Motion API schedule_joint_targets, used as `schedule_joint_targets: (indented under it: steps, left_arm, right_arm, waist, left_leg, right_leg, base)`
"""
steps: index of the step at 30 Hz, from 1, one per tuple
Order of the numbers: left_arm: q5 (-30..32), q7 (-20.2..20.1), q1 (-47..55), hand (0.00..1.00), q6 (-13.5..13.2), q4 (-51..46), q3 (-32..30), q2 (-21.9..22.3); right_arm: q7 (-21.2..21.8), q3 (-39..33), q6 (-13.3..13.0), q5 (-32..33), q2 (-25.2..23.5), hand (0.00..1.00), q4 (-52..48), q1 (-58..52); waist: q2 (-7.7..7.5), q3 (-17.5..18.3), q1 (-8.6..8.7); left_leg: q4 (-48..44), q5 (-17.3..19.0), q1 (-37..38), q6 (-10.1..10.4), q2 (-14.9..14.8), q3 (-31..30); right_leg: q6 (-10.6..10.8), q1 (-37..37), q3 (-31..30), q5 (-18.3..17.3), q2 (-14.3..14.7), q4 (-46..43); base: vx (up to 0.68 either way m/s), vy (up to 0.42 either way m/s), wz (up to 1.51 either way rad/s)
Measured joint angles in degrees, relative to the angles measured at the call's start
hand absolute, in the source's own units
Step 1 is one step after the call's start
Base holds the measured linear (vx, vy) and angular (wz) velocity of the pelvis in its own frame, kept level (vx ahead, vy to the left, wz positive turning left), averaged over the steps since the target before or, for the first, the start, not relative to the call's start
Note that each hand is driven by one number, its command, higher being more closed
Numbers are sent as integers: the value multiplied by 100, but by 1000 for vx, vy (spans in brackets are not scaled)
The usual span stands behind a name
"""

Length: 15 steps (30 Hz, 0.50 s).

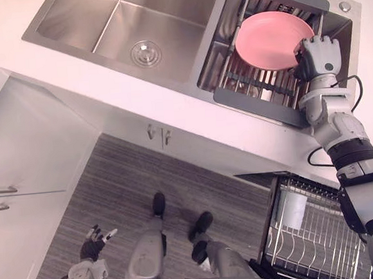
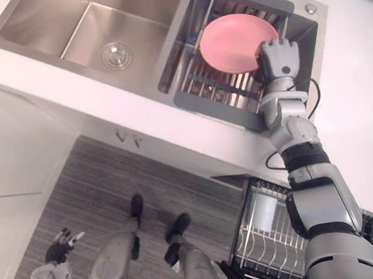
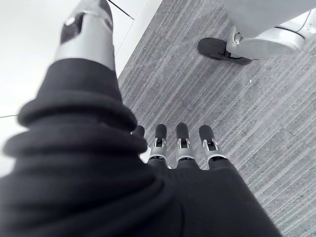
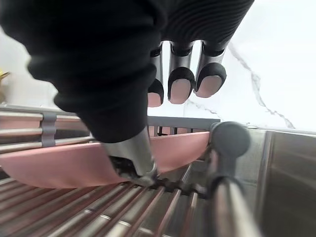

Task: Walk over to the sink, pick up the cup, carry it to the dishwasher, place the cup inside the dishwasher, then close the dishwasher door

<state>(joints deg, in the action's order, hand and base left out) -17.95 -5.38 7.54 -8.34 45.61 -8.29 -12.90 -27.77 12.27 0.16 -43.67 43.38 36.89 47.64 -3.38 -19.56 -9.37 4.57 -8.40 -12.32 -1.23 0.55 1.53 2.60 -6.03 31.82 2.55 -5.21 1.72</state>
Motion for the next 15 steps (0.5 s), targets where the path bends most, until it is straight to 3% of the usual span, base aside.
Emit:
schedule_joint_targets:
  steps: [7, 15]
  left_arm:
    - [-1, 5, 1, 0, -78, -4, -3, 66]
    - [0, 5, 0, 0, -92, -6, -6, 75]
  right_arm:
    - [-238, -223, -34, 624, -19, 100, -2, 44]
    - [-422, -798, -39, 851, -147, 100, -198, 192]
  waist:
    - [77, -46, 11]
    - [119, -66, 12]
  left_leg:
    - [4, -22, 16, 20, -22, -7]
    - [4, -40, 17, 45, -53, -19]
  right_leg:
    - [-21, 19, 2, 17, 23, -1]
    - [-23, 22, 2, 18, 59, 3]
  base:
    - [0, 0, 0]
    - [0, 0, 0]
